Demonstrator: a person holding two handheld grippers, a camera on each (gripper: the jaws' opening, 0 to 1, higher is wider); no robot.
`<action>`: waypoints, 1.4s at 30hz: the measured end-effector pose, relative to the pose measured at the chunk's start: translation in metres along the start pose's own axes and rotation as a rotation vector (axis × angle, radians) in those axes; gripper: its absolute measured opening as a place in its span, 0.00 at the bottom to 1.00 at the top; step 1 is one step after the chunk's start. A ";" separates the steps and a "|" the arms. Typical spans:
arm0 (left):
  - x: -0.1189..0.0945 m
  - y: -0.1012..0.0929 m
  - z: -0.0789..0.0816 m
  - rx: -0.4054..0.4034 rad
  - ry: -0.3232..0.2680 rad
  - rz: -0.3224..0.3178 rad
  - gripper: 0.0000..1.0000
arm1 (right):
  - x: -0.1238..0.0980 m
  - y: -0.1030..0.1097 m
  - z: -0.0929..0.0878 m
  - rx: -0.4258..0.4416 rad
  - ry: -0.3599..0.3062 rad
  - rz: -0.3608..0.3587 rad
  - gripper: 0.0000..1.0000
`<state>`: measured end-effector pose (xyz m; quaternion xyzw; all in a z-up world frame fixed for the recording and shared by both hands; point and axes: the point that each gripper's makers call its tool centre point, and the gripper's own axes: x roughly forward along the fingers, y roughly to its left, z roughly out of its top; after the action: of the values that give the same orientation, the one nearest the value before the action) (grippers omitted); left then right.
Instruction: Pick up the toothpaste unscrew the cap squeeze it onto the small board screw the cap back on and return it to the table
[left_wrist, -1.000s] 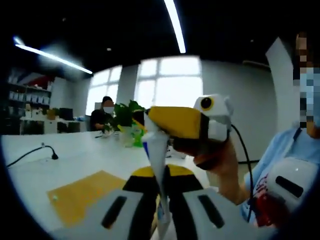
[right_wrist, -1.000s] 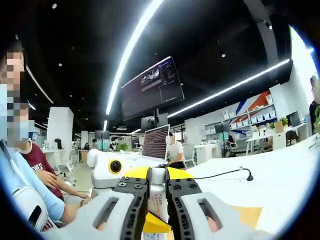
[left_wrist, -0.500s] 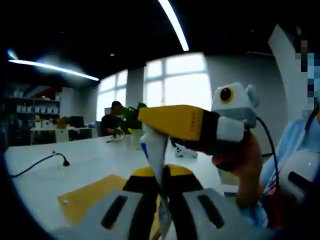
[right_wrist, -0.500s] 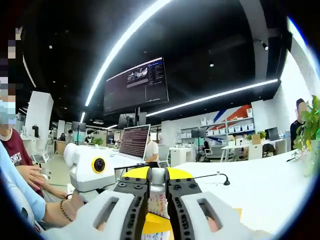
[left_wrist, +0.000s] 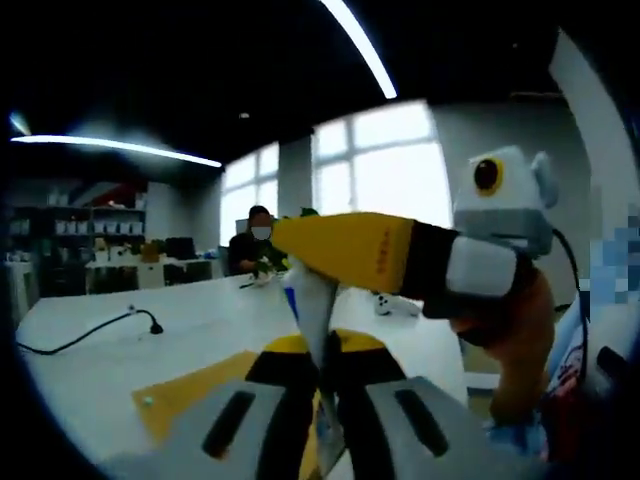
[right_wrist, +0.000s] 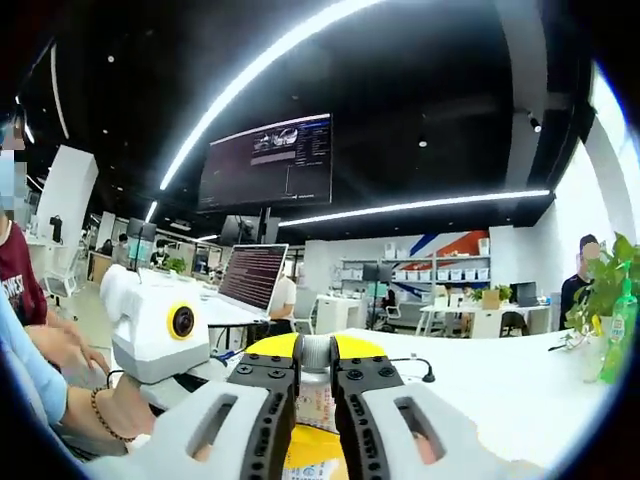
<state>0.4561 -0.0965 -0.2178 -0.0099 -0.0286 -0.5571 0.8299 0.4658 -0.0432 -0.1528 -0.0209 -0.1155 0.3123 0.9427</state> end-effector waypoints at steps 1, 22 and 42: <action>0.000 0.000 0.001 -0.018 -0.002 -0.013 0.05 | -0.001 0.000 0.001 0.002 0.000 0.004 0.10; -0.007 -0.008 0.005 -0.055 0.035 -0.124 0.05 | -0.012 0.004 0.024 0.048 -0.087 0.180 0.24; -0.009 -0.002 -0.005 -0.095 0.062 -0.239 0.05 | -0.017 0.016 0.012 0.359 -0.012 0.960 0.21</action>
<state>0.4507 -0.0889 -0.2236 -0.0287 0.0224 -0.6527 0.7567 0.4402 -0.0412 -0.1461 0.0925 -0.0427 0.7252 0.6810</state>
